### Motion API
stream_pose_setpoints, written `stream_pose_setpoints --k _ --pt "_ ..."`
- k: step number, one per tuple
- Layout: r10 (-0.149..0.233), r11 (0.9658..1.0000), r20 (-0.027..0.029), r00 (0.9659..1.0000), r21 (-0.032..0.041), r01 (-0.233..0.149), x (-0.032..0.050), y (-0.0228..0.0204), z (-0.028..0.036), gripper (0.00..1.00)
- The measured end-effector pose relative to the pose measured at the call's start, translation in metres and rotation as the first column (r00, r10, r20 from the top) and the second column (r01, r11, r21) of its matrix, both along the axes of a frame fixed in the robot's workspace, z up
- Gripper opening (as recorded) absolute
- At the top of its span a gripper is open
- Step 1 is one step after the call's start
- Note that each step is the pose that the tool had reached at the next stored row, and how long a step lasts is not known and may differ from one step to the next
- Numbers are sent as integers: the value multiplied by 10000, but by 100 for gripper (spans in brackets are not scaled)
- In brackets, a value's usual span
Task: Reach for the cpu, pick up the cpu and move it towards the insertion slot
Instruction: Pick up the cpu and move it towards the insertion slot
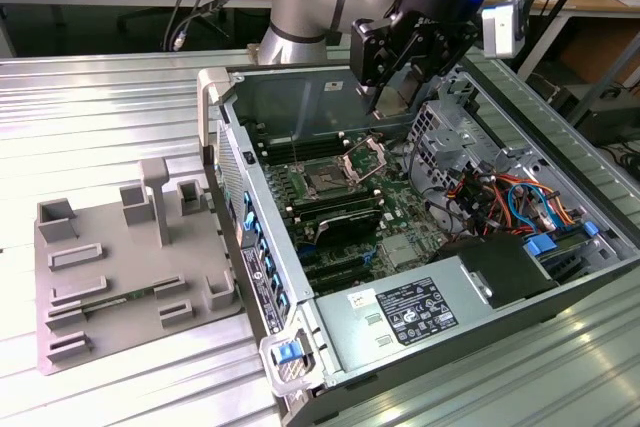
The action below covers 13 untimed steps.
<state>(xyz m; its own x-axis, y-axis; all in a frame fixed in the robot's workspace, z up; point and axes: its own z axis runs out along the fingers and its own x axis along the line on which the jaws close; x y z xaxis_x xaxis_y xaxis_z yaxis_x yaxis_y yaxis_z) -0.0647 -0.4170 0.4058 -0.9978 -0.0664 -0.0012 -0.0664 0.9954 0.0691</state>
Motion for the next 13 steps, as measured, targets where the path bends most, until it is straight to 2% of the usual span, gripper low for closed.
stream_pose_setpoints --k 13 --pt "0 10000 0 10000 1 0 76 0 -5 55"
